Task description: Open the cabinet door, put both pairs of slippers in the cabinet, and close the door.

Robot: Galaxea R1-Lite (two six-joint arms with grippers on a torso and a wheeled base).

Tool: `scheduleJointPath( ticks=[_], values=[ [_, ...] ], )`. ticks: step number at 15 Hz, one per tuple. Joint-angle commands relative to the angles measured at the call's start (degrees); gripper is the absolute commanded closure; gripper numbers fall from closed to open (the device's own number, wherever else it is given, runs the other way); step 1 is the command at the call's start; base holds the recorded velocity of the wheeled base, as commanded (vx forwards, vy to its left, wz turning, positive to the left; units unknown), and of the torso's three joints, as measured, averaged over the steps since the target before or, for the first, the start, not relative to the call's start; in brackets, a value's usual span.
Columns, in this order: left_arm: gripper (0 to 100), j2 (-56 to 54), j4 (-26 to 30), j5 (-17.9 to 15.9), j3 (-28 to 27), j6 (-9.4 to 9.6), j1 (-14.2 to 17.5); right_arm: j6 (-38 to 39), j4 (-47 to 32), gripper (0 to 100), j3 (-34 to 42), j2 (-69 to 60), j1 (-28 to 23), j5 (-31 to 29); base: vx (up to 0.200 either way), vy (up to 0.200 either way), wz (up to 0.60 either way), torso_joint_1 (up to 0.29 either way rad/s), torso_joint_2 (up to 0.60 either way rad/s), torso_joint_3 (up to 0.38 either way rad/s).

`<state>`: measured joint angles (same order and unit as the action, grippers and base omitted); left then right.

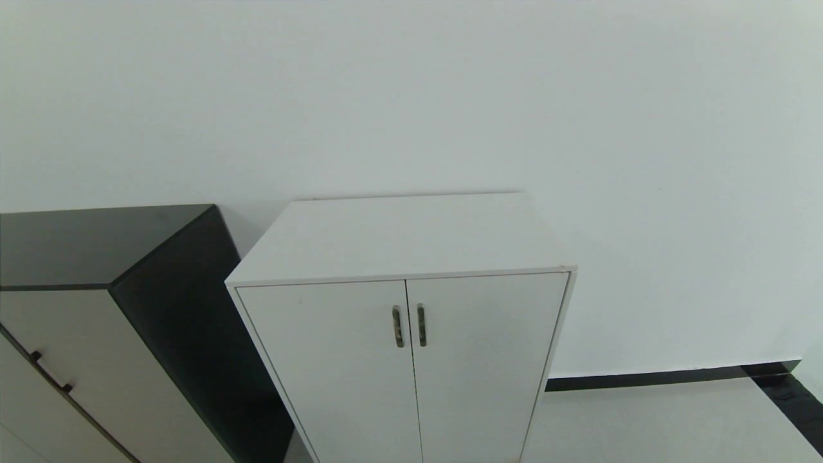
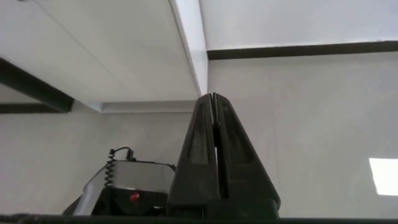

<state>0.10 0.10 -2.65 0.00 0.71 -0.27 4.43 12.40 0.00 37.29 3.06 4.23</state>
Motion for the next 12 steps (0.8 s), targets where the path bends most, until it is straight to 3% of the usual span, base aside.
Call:
scheduleJointPath(
  ticks=[1,2,5,7,8,10,12],
  values=[
    [100,-0.01,-0.01,0.01,0.0,0.0,0.0,1.55,-11.87,100,-1.23,-17.69,-0.16,1.57,0.0,0.0,0.0,0.0,0.0,0.0],
    [100,-0.01,-0.01,0.01,0.0,0.0,0.0,1.11,-12.22,100,-1.49,-21.03,-0.34,1.04,0.0,0.0,0.0,0.0,0.0,0.0],
    [100,-0.01,-0.01,0.01,0.0,0.0,0.0,-12.16,-12.66,100,-1.41,-30.88,0.28,1.31,0.0,0.0,0.0,0.0,0.0,0.0],
    [100,-0.01,-0.01,0.01,0.0,0.0,0.0,-12.34,-12.93,100,-1.41,-32.37,-0.6,0.78,0.0,0.0,0.0,0.0,0.0,0.0],
    [100,-0.01,-0.01,0.01,0.0,-0.09,0.0,-11.1,-13.01,100,-1.41,-33.78,-4.47,-1.07,0.0,0.0,0.0,0.0,0.0,0.0],
    [100,-0.01,-0.01,0.01,0.0,0.0,0.0,-8.12,-12.31,100,0.0,-34.21,-4.64,-4.76,0.0,0.0,0.0,0.0,0.0,0.0],
    [100,-0.01,-0.01,0.01,0.0,-0.09,0.0,-6.01,-12.49,100,0.0,-35.27,-3.5,-4.76,0.0,0.0,0.0,0.0,0.0,0.0]
  ],
)
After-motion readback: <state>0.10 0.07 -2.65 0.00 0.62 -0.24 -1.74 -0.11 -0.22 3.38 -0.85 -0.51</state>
